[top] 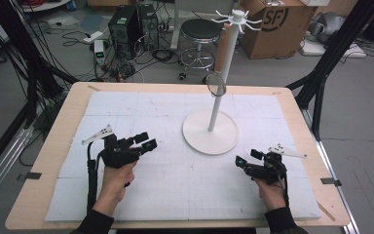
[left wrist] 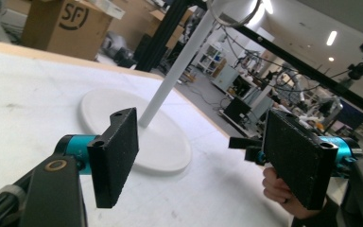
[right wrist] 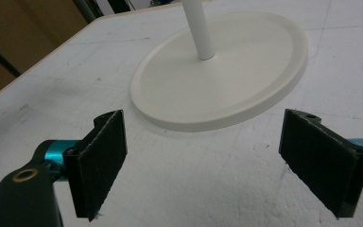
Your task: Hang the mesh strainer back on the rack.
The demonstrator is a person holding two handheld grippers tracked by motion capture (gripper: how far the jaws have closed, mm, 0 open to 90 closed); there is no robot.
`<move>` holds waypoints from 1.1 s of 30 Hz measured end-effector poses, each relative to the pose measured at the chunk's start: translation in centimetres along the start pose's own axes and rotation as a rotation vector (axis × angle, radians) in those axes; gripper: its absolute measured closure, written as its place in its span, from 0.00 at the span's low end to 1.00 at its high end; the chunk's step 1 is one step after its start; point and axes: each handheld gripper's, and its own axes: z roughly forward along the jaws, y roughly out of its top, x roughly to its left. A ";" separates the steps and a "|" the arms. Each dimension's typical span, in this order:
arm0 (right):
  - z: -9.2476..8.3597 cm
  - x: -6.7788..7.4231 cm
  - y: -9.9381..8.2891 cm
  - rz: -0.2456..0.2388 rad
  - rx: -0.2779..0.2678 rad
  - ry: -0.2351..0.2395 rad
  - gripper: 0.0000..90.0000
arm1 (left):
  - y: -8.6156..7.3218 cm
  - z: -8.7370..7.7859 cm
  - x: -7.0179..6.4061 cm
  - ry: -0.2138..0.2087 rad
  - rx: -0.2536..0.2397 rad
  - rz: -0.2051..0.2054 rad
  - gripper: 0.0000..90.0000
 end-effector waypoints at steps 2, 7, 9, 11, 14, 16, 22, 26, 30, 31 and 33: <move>0.1 0.1 0.0 -0.003 0.003 0.003 0.16 | -0.6 -0.5 0.4 0.010 0.001 -0.010 0.32; 0.3 0.4 0.1 -0.008 0.006 0.010 0.16 | -1.7 -1.6 1.0 0.038 0.001 -0.020 0.32; 0.4 0.4 0.1 -0.009 0.010 0.011 0.16 | -1.7 -1.8 0.9 0.049 0.010 -0.008 0.32; 0.5 0.4 0.1 -0.010 0.009 0.012 0.16 | -1.8 -1.9 0.8 0.060 0.019 0.008 0.32; 0.3 0.4 0.2 -0.006 0.001 0.015 0.16 | -2.2 -1.9 0.9 0.072 0.030 0.015 0.32; 0.3 0.4 0.2 -0.001 0.001 0.016 0.16 | -2.3 -2.0 1.0 0.083 0.031 0.022 0.32; 0.3 0.4 0.2 -0.005 -0.005 0.022 0.16 | -3.2 -3.1 1.1 0.106 0.027 0.034 0.32; 0.2 0.6 0.3 0.001 -0.009 0.030 0.16 | -3.3 -3.8 1.3 0.118 0.012 0.030 0.32; 0.2 0.7 0.3 0.002 -0.007 0.033 0.16 | -3.5 -3.9 1.5 0.144 0.027 0.048 0.32; 0.2 0.7 0.3 0.001 -0.007 0.031 0.16 | -3.5 -3.9 1.5 0.159 0.038 0.058 0.32; 0.2 0.7 0.3 -0.003 -0.009 0.029 0.16 | -3.7 -4.0 1.8 0.158 0.039 0.049 0.31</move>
